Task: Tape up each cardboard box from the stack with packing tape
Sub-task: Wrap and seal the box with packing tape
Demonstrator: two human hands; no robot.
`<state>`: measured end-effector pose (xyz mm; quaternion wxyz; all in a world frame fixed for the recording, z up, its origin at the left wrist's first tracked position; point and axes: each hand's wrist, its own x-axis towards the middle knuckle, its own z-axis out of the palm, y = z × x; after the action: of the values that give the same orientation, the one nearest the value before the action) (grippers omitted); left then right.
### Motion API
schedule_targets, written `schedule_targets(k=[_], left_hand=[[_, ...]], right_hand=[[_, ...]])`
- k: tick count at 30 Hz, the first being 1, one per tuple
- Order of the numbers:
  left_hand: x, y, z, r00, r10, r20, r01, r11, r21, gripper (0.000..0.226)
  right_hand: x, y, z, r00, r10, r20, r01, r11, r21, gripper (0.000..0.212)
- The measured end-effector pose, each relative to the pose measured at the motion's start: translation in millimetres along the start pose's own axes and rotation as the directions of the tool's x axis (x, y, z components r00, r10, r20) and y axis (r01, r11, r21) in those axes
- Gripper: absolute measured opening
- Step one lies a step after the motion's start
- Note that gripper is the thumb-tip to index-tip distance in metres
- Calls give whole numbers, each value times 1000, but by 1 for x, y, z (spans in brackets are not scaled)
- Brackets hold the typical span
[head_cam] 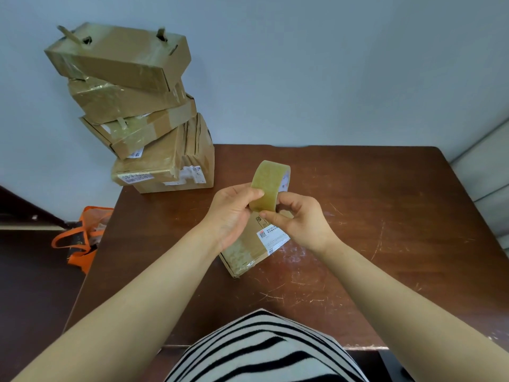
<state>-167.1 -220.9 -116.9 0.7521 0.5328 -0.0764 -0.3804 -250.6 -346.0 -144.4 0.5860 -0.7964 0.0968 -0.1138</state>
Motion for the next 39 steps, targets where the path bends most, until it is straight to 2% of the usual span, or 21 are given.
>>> schedule_targets(k=[3,5,8,10,11,13,14,19,22,25,29,32,34,35,37,38,39], left_hand=[[2,3,2,1000,12,-28,-13,999,-42,42],[4,4,3,998,19,-67,-23,998,-56,31],[6,4,3,997,22,-77,-25,999,-39,28],[5,4,2,999,22,-36,-23,999,-29,34],[4,4,1,1000,23,-13,-23,1000,-15,31],[2,2,1,999,30,20,-30,999,24,26],[3,1,0,999,34,26,-35,999,37,26],[5,1,-3,997,40,62,-43,997,58,24],[7,1,-6,997,28,74,-33,998,55,40],[7,1,-6,998,40,52,-42,998,35,26],[8,3,0,999,42,-18,-43,999,-19,21],[9,6,4,998,40,-44,-41,999,-31,26],[9,7,4,998,36,-50,-37,999,-16,27],[9,6,3,999,27,-47,-27,1000,3,21],[7,4,1,1000,7,-21,-6,999,50,15],[6,2,0,1000,2,-9,-2,998,66,17],[5,1,0,1000,3,-6,-3,998,69,19]], right_hand=[[-1,1,0,994,-107,0,105,974,-202,6],[0,4,2,975,-220,3,207,913,-351,4],[0,8,2,968,-248,35,239,873,-426,6],[0,3,2,989,-142,42,148,942,-301,7],[0,-2,2,998,-56,30,60,988,-142,9],[2,-11,2,997,74,29,-78,981,177,18],[3,-12,1,995,97,30,-101,962,254,21],[3,-14,-2,990,140,32,-142,911,387,20],[2,-14,-3,988,145,47,-151,888,435,22],[3,-11,-5,994,95,57,-109,918,382,27],[4,-6,-5,1000,4,12,-5,995,97,17],[4,1,-1,999,-52,7,52,983,-177,9],[3,2,-1,998,-62,27,67,966,-251,12],[2,0,-1,998,-44,49,53,975,-217,14],[0,-8,0,996,54,76,-58,997,58,20],[-1,-11,1,993,93,67,-104,976,193,22],[-1,-12,2,993,106,45,-114,960,256,20]])
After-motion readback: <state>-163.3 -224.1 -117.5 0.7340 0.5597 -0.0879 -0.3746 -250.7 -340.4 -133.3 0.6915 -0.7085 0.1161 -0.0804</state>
